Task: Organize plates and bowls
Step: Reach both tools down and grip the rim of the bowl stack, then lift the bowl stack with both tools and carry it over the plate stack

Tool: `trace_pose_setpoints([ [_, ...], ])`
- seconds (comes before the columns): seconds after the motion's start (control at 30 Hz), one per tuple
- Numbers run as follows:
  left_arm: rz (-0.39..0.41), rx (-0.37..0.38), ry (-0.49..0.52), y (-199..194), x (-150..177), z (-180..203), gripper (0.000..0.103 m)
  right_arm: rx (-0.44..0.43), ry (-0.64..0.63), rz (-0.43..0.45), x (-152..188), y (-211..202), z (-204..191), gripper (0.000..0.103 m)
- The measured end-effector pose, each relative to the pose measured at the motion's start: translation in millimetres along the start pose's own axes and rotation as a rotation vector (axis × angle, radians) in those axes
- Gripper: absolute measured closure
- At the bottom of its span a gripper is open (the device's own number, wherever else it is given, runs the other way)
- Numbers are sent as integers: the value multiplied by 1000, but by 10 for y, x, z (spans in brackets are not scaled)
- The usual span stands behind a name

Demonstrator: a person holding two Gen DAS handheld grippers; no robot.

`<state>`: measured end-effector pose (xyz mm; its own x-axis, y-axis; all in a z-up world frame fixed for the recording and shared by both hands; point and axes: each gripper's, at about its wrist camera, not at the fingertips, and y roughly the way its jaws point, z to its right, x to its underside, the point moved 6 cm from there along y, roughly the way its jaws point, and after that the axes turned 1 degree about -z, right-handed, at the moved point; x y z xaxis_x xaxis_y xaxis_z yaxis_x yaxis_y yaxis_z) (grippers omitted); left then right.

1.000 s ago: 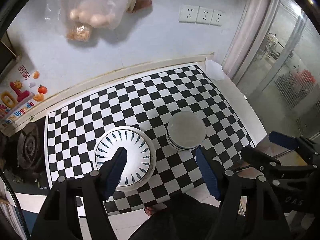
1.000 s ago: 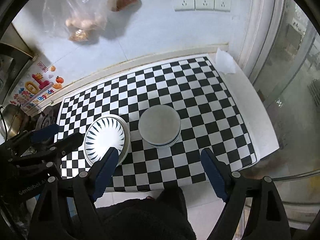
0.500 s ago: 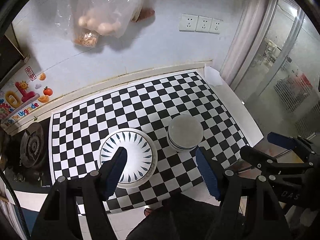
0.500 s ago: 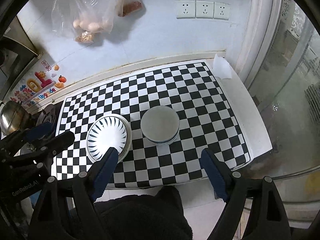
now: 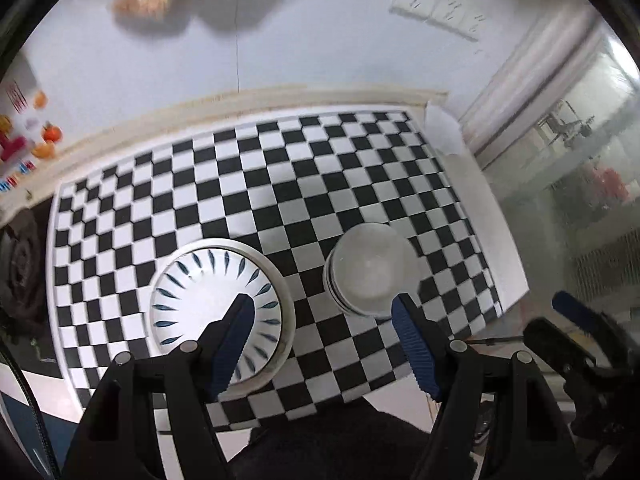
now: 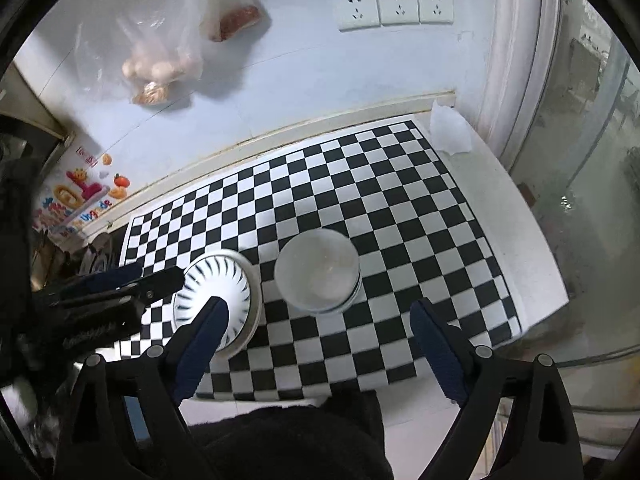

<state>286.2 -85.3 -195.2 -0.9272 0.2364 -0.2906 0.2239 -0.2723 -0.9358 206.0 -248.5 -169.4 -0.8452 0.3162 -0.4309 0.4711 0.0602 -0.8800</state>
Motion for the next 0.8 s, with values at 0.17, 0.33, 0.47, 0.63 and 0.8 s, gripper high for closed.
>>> trace_pose_setpoints([
  [0.17,-134,47,-37,695,-182,-35,33,-43,100,-114,-80,711,385,8],
  [0.33,-262,93,-45,1288,-268,19,35,-110,207,-214,-55,1431,715,8],
  [0.47,-344,109,-28,1634,-292,77,35,-189,281,-264,-10,1901,866,8],
  [0.63,-405,145,-43,1945,-259,93,35,-278,313,-338,45,2314,862,8],
  [0.8,-460,176,-51,2138,-185,99,38,-313,302,-407,91,2650,821,9],
])
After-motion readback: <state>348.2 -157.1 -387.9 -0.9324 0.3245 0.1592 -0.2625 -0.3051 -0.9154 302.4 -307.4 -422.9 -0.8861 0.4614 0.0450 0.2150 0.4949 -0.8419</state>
